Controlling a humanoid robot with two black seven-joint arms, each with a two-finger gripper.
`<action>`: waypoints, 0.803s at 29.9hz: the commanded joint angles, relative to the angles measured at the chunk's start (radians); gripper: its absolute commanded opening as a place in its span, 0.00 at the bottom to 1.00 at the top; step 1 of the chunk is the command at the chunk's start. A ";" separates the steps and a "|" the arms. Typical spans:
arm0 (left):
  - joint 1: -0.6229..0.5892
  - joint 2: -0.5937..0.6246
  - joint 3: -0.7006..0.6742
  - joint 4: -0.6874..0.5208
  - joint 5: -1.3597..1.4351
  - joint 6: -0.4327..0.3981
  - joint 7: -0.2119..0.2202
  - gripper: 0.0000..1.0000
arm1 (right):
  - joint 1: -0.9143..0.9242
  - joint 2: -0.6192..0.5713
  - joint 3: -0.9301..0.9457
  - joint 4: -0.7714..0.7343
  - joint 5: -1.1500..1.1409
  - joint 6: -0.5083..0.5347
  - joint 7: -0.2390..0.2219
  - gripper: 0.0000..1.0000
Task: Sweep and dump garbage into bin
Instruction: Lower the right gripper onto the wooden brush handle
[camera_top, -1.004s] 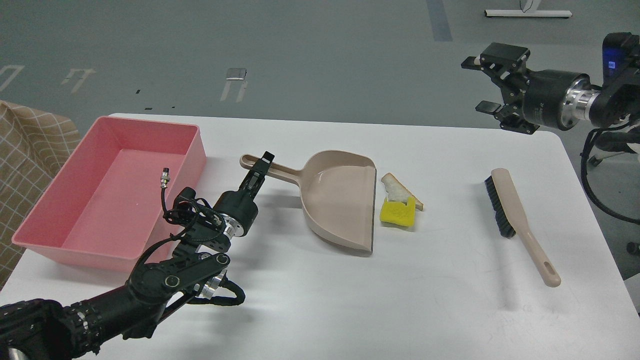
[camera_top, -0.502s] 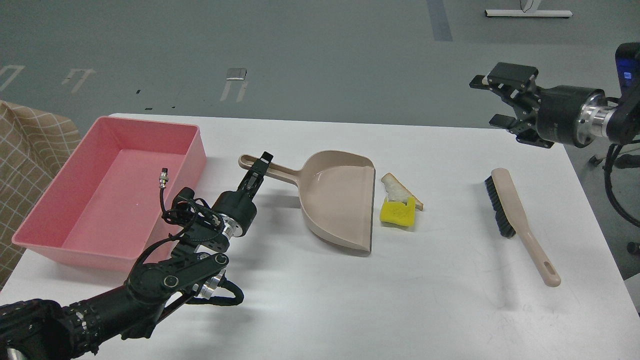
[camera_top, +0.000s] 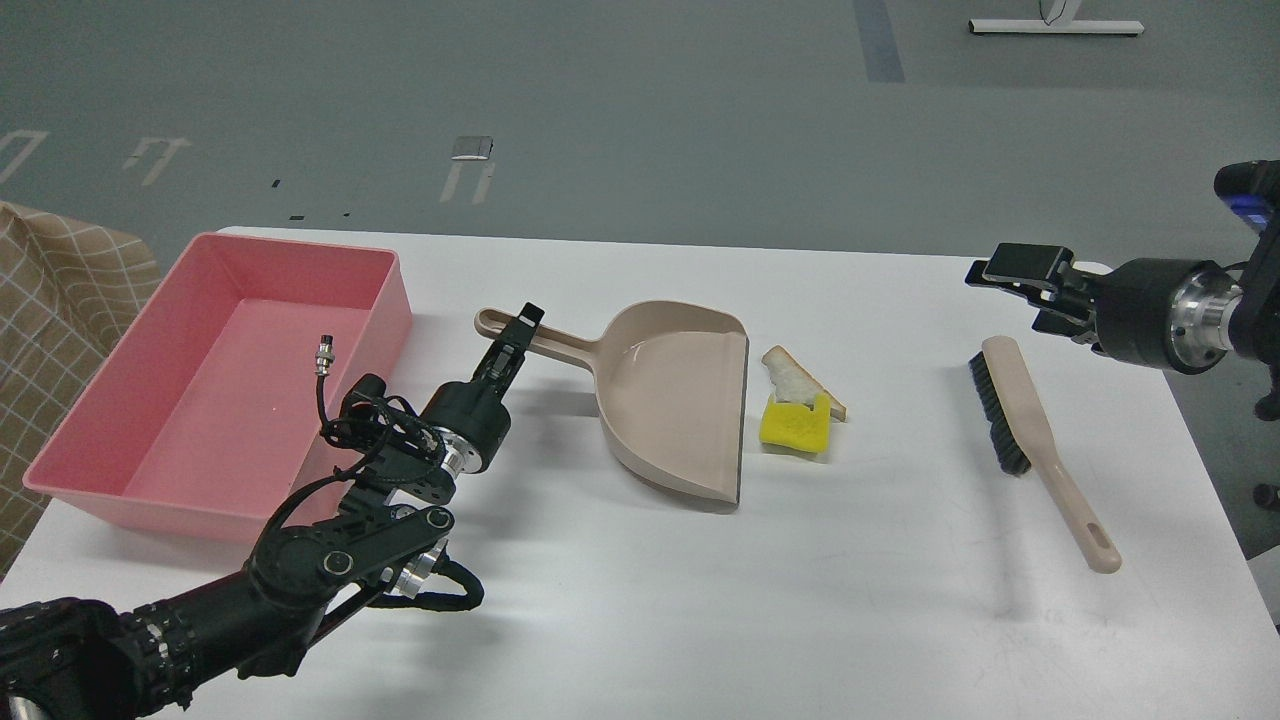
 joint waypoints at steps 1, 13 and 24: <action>0.000 0.003 0.000 0.000 0.000 0.000 -0.002 0.00 | -0.001 -0.012 -0.009 0.001 -0.002 0.000 0.001 0.95; 0.001 0.011 0.000 -0.002 0.005 0.000 -0.003 0.00 | -0.001 -0.093 -0.156 0.055 -0.050 0.000 0.001 0.93; 0.000 0.026 0.000 -0.002 0.005 0.000 -0.006 0.00 | -0.016 -0.146 -0.202 0.093 -0.050 0.000 0.001 0.93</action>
